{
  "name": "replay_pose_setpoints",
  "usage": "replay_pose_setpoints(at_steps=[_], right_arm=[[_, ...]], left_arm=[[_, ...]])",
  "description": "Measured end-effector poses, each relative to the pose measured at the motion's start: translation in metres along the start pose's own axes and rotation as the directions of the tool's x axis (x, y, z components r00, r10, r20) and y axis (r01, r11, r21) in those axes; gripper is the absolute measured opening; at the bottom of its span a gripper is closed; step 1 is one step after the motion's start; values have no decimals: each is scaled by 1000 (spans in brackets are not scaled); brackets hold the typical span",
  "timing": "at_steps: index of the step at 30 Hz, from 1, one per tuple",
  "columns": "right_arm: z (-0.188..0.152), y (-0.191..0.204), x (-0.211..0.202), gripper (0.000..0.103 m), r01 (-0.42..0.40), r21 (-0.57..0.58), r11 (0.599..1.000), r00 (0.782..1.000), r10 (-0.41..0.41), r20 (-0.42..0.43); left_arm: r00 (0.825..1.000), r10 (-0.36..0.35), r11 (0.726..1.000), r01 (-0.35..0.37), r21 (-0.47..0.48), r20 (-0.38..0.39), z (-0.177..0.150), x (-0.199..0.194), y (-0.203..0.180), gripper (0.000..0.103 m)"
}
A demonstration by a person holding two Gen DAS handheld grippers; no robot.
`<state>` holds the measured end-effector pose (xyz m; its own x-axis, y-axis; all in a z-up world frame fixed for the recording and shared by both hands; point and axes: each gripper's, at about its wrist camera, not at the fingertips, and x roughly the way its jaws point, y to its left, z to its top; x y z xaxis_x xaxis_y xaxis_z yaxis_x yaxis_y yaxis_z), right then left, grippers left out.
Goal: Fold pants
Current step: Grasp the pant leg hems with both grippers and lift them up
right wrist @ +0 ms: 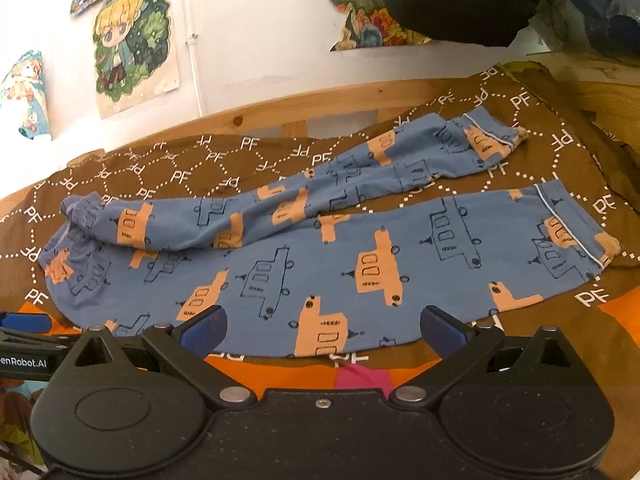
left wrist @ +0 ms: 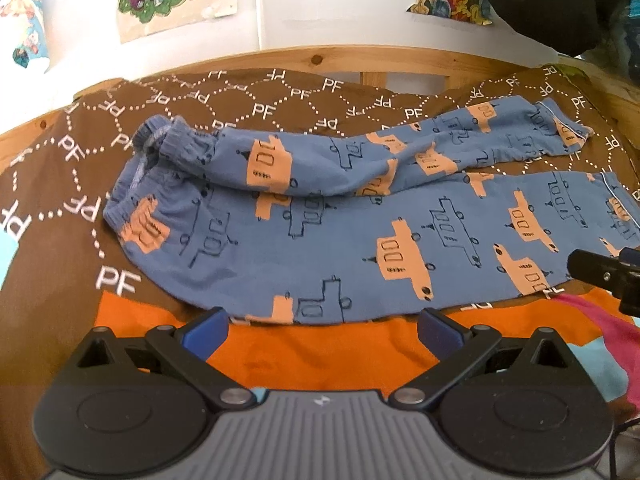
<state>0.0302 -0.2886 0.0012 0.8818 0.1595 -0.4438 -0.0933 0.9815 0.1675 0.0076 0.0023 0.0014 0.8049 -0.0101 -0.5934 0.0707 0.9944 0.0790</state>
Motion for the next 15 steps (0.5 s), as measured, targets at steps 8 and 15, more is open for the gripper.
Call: replay_pose_setpoints(at_steps=[8, 15], right_arm=[[27, -14, 0, 103, -161, 51, 986, 985, 157, 71], [98, -13, 24, 103, -215, -132, 968, 976, 218, 10]], left_arm=[[1000, -19, 996, 17, 85, 24, 70, 4, 27, 103], [999, 52, 981, -51, 190, -3, 188, 5, 74, 103]])
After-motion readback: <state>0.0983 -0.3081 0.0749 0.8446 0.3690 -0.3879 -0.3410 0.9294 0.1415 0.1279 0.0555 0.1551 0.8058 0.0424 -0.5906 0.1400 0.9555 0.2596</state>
